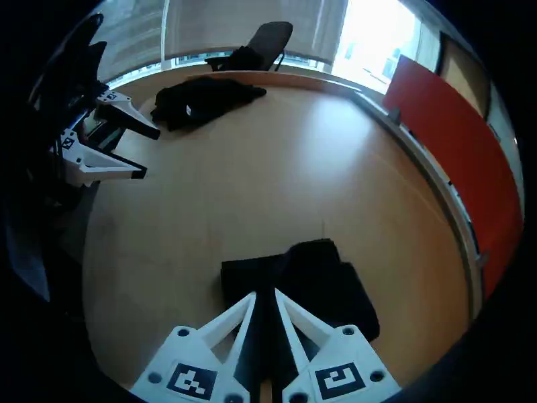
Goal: Fold towel
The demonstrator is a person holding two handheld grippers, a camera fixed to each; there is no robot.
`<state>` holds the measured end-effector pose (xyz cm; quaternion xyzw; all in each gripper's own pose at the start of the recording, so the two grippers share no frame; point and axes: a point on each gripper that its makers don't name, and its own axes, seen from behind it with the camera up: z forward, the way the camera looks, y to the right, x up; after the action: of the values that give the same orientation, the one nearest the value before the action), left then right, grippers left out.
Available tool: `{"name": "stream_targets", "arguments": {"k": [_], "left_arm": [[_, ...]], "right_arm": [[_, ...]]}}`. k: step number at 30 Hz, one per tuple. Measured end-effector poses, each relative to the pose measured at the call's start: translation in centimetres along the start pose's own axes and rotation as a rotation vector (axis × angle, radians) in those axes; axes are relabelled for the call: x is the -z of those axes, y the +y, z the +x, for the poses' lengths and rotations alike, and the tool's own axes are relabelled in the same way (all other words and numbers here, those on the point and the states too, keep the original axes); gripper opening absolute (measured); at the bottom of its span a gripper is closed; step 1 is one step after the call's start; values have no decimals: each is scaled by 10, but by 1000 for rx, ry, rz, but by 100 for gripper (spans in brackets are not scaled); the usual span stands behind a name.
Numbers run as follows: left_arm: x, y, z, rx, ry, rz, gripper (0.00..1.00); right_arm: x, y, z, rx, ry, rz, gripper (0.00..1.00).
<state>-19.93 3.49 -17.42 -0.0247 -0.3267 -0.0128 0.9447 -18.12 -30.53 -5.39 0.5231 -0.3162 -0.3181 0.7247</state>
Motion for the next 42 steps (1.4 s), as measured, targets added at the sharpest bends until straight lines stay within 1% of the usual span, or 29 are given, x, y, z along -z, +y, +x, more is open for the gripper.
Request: {"name": "stream_targets", "arguments": {"k": [3,8,10,12,14,18,20,30,42], "left_arm": [[0,-1,0,3,1,0,94],[-1,-2,-1,3,-4,-3,94],[-2,-3,-1,1,-5,-4,94],[-2,-3,-1,0,-5,-4,94],[-1,-3,-1,0,-6,-4,94],[-1,-4,-1,0,-7,-4,94],[-1,-3,-1,-2,-6,-5,94],[0,-1,-2,-5,-3,-8,94],[0,-4,-2,-11,-1,-5,94]], "right_arm": [[-3,1,0,-16,-1,5,4],[-4,3,3,-25,3,8,6],[-5,3,3,-25,4,10,9],[-5,2,4,-25,6,11,15],[-5,2,4,-26,6,12,27],[-5,4,1,-30,3,-2,77],[-4,5,-1,-33,-1,-10,79],[5,5,-11,-68,1,-32,79],[23,1,-45,-125,-27,-68,79]]}}
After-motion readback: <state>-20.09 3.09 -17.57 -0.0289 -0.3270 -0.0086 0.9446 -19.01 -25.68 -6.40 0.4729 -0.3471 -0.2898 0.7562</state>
